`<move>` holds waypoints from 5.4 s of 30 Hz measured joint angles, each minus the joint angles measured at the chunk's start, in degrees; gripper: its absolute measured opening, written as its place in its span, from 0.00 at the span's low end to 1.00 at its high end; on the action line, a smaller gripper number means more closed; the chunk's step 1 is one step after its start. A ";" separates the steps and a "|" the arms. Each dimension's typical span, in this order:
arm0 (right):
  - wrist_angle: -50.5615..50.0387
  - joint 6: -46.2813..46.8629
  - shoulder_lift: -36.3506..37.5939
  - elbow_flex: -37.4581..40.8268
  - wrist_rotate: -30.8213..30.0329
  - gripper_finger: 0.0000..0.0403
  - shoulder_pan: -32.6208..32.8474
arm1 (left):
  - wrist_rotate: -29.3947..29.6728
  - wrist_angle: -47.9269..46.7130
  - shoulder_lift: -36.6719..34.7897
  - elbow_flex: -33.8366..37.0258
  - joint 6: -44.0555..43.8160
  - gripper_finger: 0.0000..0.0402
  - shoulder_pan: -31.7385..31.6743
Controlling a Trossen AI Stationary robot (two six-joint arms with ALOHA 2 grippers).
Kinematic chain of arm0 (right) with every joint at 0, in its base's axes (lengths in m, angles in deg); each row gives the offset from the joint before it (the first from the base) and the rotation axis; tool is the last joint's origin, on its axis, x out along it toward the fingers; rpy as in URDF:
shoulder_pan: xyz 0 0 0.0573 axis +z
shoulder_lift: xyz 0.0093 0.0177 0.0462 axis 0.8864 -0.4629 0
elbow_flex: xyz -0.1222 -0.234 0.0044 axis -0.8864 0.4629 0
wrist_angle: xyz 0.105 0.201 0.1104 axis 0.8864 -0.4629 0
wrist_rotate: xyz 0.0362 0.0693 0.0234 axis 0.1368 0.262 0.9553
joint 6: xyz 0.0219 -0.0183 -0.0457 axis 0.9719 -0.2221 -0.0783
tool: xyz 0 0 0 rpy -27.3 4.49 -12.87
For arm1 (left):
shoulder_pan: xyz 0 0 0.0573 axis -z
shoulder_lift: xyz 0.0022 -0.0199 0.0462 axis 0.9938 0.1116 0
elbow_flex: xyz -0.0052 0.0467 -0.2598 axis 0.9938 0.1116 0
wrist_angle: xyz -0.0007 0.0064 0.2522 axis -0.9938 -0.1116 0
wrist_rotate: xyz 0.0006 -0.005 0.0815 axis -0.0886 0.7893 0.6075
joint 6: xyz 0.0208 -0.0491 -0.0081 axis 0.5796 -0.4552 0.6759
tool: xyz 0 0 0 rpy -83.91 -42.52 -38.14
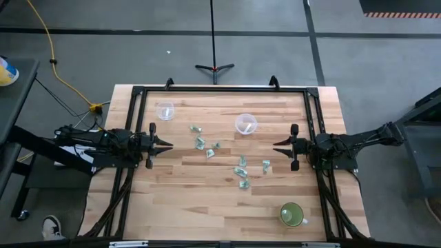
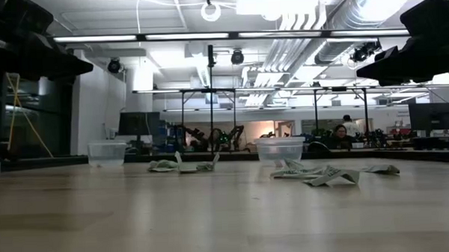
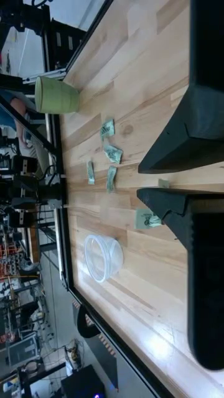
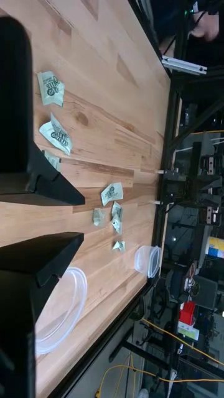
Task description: Pick and place Stevia / Truvia into bins
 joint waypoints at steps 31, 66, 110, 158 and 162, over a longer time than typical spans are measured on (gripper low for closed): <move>0.00 0.02 -0.01 0.00 -0.01 0.18 0.02 | 0.00 0.00 0.02 0.00 0.02 0.21 0.02; 18.12 4.69 -4.86 -3.89 -8.23 0.31 -6.81 | 0.02 0.57 0.00 0.00 -0.96 0.21 0.00; -14.18 24.65 -62.16 -25.09 16.72 0.58 -3.29 | 3.02 6.19 0.02 0.00 -7.04 0.21 0.00; 19.24 7.52 -64.82 -25.07 0.62 0.05 -22.19 | 3.10 5.40 0.02 -0.02 -7.05 0.21 0.00; 20.35 7.50 -64.82 -25.07 2.13 0.06 -24.00 | 3.10 5.40 0.02 -0.02 -7.04 0.21 0.02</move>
